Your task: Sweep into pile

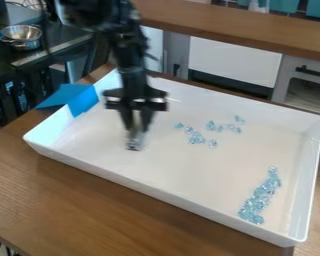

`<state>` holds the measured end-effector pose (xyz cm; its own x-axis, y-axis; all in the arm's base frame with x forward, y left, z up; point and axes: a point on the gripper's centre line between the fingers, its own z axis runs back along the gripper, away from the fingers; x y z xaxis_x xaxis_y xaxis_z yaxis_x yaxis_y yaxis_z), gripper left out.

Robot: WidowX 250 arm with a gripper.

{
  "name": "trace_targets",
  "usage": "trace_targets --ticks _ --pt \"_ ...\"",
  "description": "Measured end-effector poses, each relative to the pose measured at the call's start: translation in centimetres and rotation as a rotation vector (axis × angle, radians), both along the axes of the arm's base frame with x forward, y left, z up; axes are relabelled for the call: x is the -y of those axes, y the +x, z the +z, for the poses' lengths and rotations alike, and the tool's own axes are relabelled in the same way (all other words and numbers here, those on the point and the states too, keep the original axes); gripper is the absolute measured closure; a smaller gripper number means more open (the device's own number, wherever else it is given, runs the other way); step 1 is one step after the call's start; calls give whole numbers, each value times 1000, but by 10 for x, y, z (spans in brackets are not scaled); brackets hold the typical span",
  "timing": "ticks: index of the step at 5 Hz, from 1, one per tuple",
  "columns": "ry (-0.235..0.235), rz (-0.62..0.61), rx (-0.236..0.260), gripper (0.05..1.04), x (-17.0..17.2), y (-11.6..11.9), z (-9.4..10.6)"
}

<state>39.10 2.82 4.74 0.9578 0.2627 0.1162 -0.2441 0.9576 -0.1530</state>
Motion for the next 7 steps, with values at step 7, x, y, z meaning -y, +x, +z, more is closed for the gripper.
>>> trace_targets --ticks 7 --pt "-53 -79 -44 743 55 31 4"
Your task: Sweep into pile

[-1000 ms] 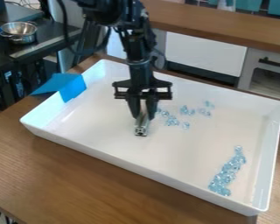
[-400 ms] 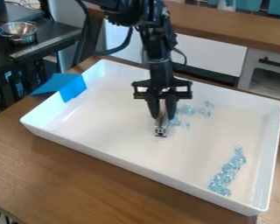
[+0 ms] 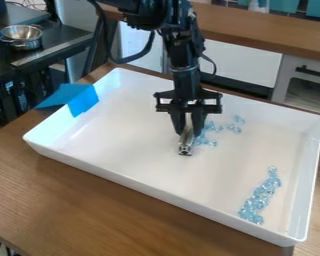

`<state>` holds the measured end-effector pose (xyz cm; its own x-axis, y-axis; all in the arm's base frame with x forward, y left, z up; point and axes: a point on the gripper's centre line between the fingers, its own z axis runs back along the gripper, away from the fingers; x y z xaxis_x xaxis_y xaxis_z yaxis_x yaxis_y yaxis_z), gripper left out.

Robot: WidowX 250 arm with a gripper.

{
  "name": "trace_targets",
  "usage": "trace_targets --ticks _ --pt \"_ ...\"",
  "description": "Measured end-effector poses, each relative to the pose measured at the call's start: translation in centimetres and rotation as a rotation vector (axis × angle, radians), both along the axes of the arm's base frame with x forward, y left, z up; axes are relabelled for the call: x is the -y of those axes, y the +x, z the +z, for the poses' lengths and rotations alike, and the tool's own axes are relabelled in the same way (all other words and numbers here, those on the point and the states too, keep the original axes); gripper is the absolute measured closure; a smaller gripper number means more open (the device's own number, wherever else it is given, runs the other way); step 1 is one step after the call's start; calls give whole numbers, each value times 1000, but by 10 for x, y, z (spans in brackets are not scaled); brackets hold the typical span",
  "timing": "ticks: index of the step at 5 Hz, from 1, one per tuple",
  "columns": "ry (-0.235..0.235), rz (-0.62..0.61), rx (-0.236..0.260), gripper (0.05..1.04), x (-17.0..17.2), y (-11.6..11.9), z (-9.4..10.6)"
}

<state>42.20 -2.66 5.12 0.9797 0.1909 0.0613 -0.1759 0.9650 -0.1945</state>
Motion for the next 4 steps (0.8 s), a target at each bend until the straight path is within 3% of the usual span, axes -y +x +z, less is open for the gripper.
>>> trace_targets --ticks 2,4 --pt "4 -156 16 743 0 -2 -1" --pt "20 -405 53 743 -8 -3 -1"
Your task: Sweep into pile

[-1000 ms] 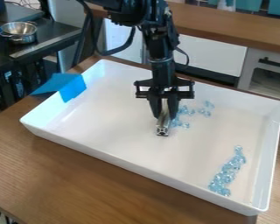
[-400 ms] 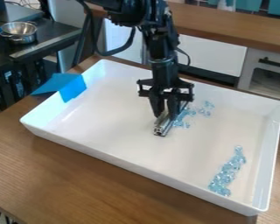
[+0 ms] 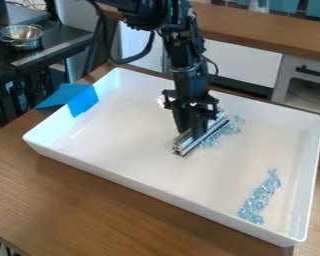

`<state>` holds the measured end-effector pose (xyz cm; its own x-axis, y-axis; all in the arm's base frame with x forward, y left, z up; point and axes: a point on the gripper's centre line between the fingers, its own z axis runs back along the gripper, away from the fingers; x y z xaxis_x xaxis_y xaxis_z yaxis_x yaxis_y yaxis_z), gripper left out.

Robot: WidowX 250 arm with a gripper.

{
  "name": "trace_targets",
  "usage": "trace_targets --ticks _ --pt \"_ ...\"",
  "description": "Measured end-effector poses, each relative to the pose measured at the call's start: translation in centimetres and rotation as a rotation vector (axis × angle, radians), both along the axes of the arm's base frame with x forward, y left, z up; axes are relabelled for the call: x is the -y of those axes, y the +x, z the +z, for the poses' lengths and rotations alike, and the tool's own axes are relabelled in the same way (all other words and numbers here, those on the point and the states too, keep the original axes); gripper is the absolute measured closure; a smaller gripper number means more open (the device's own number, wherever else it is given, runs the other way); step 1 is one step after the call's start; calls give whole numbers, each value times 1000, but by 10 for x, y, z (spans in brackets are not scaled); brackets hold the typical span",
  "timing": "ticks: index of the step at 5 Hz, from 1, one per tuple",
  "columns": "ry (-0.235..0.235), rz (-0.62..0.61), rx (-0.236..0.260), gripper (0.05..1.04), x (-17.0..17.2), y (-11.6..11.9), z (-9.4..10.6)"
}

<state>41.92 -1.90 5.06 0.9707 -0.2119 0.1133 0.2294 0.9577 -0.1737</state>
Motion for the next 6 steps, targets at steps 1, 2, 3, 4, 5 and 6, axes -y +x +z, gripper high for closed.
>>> trace_targets --ticks 1,2,3,4,5,6 --pt "-7 -91 -40 743 23 16 0" --pt "-46 -212 -49 743 31 19 1" --pt "10 -252 -47 743 31 14 -1" --pt "34 -318 -74 743 51 -12 0" --pt "26 -375 -88 743 82 -43 0" --pt "-9 -470 -126 743 126 -78 -1"
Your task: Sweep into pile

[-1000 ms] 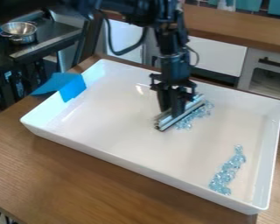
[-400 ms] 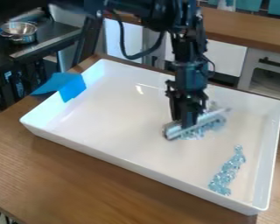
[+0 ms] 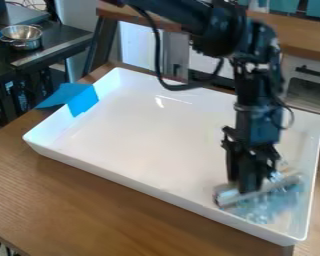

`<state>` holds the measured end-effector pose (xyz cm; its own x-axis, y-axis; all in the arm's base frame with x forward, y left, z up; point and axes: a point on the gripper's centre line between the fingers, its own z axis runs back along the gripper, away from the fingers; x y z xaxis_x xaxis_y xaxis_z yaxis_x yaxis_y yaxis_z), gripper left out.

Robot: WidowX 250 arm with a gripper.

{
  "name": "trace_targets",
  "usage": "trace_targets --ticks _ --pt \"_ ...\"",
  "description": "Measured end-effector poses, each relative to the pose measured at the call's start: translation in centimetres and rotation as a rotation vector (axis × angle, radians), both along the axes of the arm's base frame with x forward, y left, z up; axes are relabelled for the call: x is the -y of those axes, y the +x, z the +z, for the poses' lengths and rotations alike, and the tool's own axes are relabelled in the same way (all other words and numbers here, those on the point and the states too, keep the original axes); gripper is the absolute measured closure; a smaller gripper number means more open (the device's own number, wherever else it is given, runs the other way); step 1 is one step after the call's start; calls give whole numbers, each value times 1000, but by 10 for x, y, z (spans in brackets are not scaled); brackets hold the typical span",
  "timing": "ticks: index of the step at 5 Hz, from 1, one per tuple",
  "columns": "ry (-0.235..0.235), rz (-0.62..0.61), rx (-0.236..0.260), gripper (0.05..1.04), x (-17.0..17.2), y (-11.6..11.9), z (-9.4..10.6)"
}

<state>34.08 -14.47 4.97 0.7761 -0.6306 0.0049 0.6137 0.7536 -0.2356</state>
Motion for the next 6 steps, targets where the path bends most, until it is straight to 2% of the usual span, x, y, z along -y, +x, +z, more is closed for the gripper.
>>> trace_targets --ticks 1,2,3,4,5,6 --pt "-26 4 -6 743 1 -9 5" --pt "-69 78 53 743 -16 3 27" --pt "-88 241 113 743 -67 27 50" --pt "-67 345 122 743 -98 34 53" --pt "30 499 153 743 -109 41 51" --pt "107 576 152 743 -107 48 36"
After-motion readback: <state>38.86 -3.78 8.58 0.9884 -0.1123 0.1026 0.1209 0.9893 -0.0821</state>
